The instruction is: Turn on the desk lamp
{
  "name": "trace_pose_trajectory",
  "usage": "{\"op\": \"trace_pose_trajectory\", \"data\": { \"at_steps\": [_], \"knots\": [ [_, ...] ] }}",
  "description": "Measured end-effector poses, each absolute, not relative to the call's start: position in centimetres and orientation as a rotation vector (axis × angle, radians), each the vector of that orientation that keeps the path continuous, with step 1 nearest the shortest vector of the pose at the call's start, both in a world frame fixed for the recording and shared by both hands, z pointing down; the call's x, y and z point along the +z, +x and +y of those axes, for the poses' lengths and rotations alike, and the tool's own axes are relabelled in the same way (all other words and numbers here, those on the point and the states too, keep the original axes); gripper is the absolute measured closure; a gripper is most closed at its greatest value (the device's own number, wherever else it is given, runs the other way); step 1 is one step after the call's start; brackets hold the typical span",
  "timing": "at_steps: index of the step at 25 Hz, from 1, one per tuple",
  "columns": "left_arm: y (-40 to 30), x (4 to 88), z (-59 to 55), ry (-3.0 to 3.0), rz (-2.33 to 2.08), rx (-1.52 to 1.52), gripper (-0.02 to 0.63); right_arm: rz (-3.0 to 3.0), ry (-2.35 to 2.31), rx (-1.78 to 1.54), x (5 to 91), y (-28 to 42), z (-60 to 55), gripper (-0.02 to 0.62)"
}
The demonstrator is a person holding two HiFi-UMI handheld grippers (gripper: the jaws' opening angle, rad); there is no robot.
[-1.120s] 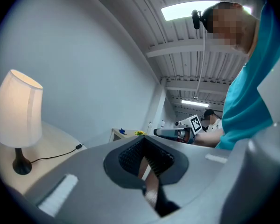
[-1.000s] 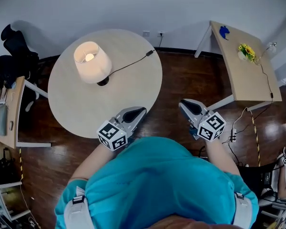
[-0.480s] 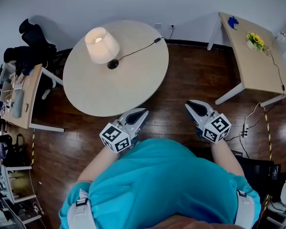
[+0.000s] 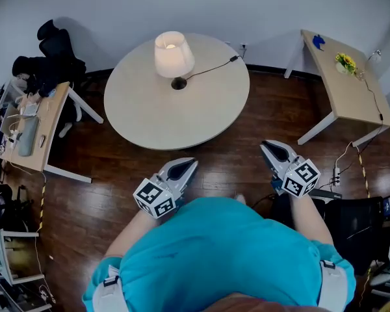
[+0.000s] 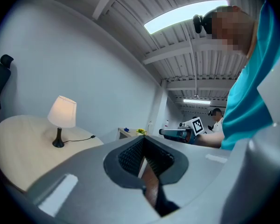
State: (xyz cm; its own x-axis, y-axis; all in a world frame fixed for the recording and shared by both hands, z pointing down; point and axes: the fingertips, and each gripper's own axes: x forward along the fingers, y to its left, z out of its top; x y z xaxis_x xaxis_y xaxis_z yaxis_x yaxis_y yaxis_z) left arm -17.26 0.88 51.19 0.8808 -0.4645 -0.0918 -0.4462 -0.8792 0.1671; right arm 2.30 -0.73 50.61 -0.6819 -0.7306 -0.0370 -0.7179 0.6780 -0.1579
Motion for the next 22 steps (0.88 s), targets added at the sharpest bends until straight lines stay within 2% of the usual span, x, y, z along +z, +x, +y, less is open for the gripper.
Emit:
{"op": "trace_pose_trajectory", "data": {
  "at_steps": [4,8,17,22],
  "knots": [
    [-24.4,51.2,3.2,2.931,-0.697,-0.198,0.577,2.758,-1.242,-0.231,49.9,-3.6,2.5,0.555],
    [-26.4,50.5,6.3,2.914,-0.662,-0.248,0.577,2.771,-1.274,-0.208,49.2,-5.9,6.5,0.555],
    [-24.3,50.1,16.1,2.976,-0.59,-0.244,0.577,2.73,-1.306,-0.134,48.7,-4.3,17.1,0.555],
    [-18.8,50.7,24.5,3.004,-0.614,-0.237,0.577,2.749,-1.253,-0.054,49.9,0.4,25.7,0.557]
  ]
}}
